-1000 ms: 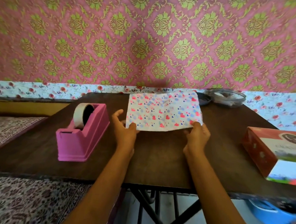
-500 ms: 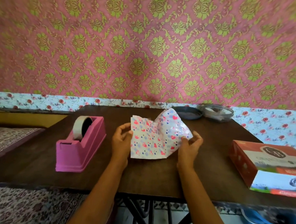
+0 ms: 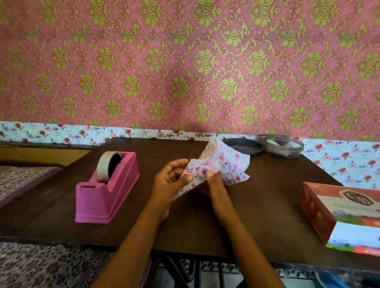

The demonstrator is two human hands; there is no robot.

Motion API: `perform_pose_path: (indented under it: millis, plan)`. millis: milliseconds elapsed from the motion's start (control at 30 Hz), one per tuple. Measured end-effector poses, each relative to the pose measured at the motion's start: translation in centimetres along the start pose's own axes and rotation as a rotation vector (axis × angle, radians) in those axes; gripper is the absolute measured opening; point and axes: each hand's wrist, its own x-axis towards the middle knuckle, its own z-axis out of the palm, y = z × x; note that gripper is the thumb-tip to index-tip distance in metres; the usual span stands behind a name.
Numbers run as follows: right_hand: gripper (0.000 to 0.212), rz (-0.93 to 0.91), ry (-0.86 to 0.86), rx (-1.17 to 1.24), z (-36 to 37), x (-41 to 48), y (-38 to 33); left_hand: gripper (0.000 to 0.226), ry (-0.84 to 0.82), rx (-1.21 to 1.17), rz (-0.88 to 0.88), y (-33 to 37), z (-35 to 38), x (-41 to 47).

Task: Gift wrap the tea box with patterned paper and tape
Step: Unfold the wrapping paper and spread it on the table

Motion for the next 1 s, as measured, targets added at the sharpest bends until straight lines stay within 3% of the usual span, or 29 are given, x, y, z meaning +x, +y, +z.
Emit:
perform_pose_path:
  millis: [67, 100, 200, 333, 567, 667, 733, 833, 1000]
  plan:
    - [0.091, 0.076, 0.019, 0.152, -0.1, 0.2, -0.2, 0.024, -0.078, 0.072, -0.029, -0.3, 0.2, -0.2]
    - [0.088, 0.118, 0.044, 0.197, -0.1, 0.1, -0.5, 0.019, -0.1, 0.09, -0.045, -0.4, 0.3, -0.3]
    - [0.052, 0.223, 0.178, 0.207, -0.6, 0.7, -1.1, 0.011, -0.101, 0.071, -0.083, -0.8, 0.2, -0.3]
    - [0.038, 0.274, 0.381, 0.072, -1.4, 0.7, -0.9, 0.011, -0.082, 0.022, -0.17, -0.6, 0.2, -0.3]
    - [0.012, 0.133, 0.376, -0.044, -2.5, 0.5, -0.5, 0.005, 0.443, 0.146, 0.004, -0.2, 0.1, 0.2]
    - [0.008, 0.165, 0.466, -0.108, -4.1, 0.9, -0.5, 0.041, 0.534, 0.199, -0.025, -0.3, -0.1, 0.6]
    - [0.01, 0.213, 0.51, -0.155, -5.8, 1.0, -0.9, 0.06, 0.564, 0.358, -0.002, 0.2, -0.3, 0.6]
    - [0.024, 0.317, 0.498, -0.231, -8.4, 1.1, -1.6, 0.061, 0.467, 0.589, -0.075, 0.7, -1.5, 0.7]
    - [0.036, 0.464, 0.415, -0.392, -10.3, 1.5, -2.4, 0.038, 0.154, 0.882, -0.412, 0.9, -3.4, 0.5]
